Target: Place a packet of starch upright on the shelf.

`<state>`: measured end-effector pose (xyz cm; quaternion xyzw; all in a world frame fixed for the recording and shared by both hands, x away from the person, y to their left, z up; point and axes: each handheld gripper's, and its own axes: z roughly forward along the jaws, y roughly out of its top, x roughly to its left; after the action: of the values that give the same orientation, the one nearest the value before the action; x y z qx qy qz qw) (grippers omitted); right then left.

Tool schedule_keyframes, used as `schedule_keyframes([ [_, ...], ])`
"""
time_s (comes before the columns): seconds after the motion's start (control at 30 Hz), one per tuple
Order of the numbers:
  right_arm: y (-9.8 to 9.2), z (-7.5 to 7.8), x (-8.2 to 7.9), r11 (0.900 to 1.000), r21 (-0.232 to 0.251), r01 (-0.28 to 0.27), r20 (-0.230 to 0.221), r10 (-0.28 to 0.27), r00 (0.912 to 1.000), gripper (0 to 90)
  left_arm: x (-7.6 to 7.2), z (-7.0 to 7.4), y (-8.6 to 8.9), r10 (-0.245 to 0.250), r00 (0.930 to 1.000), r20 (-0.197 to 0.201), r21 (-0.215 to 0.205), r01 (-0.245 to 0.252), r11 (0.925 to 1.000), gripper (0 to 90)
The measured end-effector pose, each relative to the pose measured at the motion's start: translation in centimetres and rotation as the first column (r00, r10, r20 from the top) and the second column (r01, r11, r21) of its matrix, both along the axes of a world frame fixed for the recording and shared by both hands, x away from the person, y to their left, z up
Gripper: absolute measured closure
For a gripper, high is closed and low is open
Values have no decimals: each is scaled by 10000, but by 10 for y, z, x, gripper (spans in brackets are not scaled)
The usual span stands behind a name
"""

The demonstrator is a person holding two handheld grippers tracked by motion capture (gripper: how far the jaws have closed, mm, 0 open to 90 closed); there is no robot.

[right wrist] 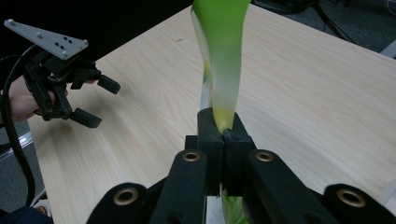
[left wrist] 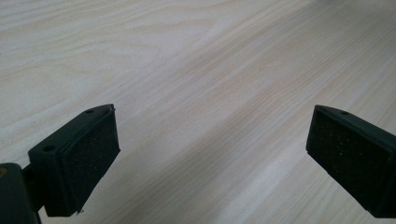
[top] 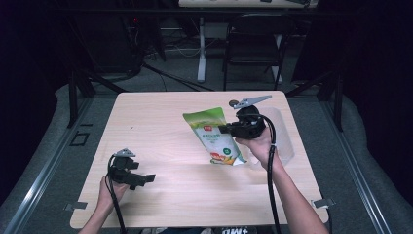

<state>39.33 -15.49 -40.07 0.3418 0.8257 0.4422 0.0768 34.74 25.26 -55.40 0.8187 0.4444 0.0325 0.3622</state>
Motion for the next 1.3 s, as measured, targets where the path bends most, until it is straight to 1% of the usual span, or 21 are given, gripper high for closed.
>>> schedule_keyframes([
  [0.47, -2, 16, 10, 9997, -127, 206, 240, -203, 9995, 892, 0, 0, 0, -7, 10000, -8, -3, 7, 10000, 25],
  [0.6, -4, 20, 12, 9991, -304, 309, 326, -299, 9990, 892, 0, 0, 0, 3, 10000, -20, -10, -3, 10000, 25],
  [0.7, -5, 22, 15, 9990, -256, 370, 321, -361, 9988, 892, 0, 0, 0, -18, 10000, -33, -12, 18, 10000, 25],
  [0.93, -7, 29, 17, 9987, -335, 372, 432, -357, 9984, 892, 0, 0, 0, 4, 10000, -30, -18, -4, 10000, 25],
  [1.27, -14, 43, 25, 9972, -291, 693, 686, -672, 9954, 893, 1, -1, 0, 2, 10000, -35, -13, -2, 10000, 25],
  [1.3, -16, 44, 26, 9969, -295, 728, 644, -708, 9954, 893, 1, -1, 0, 2, 10000, -38, -18, -2, 10000, 25],
])
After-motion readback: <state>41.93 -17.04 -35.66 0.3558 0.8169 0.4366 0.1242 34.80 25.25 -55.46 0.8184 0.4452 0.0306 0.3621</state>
